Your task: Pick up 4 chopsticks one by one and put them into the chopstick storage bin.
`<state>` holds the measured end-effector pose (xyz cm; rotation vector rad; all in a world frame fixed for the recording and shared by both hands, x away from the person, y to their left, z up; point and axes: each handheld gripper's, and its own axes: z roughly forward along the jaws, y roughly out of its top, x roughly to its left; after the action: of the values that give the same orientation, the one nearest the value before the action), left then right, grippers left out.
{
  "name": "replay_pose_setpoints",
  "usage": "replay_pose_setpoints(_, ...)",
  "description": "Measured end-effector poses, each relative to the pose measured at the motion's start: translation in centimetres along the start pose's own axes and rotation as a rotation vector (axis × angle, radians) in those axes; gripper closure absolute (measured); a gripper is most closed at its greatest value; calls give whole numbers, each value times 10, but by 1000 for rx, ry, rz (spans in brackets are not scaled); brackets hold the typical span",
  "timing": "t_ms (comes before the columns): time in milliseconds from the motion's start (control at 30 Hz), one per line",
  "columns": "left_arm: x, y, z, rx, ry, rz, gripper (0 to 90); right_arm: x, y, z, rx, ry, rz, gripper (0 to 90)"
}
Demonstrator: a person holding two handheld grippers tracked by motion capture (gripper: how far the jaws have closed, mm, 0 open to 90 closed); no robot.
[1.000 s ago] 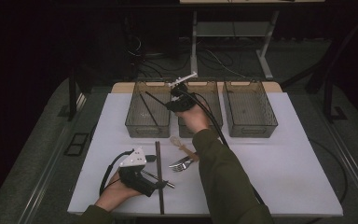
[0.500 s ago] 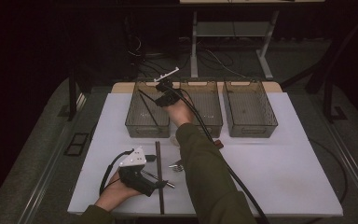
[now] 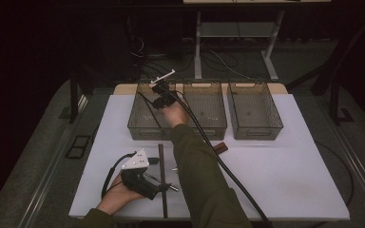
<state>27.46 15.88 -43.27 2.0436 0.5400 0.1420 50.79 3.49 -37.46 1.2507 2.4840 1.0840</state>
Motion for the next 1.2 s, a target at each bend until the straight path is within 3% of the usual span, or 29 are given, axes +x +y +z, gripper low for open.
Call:
replay_pose_setpoints(300, 0, 0, 0, -1, 0, 6, 0, 0, 2, -9, -13, 15, -36, 673)
replay_pose_setpoints(500, 1, 0, -1, -8, -6, -2, 0, 1, -2, -23, -20, 79, -77, 542)
replay_pose_setpoints(600, 2, 0, -1, -6, -6, -1, 0, 1, -9, -32, -28, 96, -97, 439)
replay_pose_setpoints(800, 3, 0, -2, -8, -1, -5, 0, 0, -28, -53, -79, 117, -131, 345)
replay_pose_setpoints(900, 3, 0, -2, -4, 6, -4, 1, 0, -37, -65, -93, 113, -160, 334)
replay_pose_setpoints(1200, 4, 0, -2, -5, 15, -24, 4, -9, -75, -103, -117, 100, -178, 257)
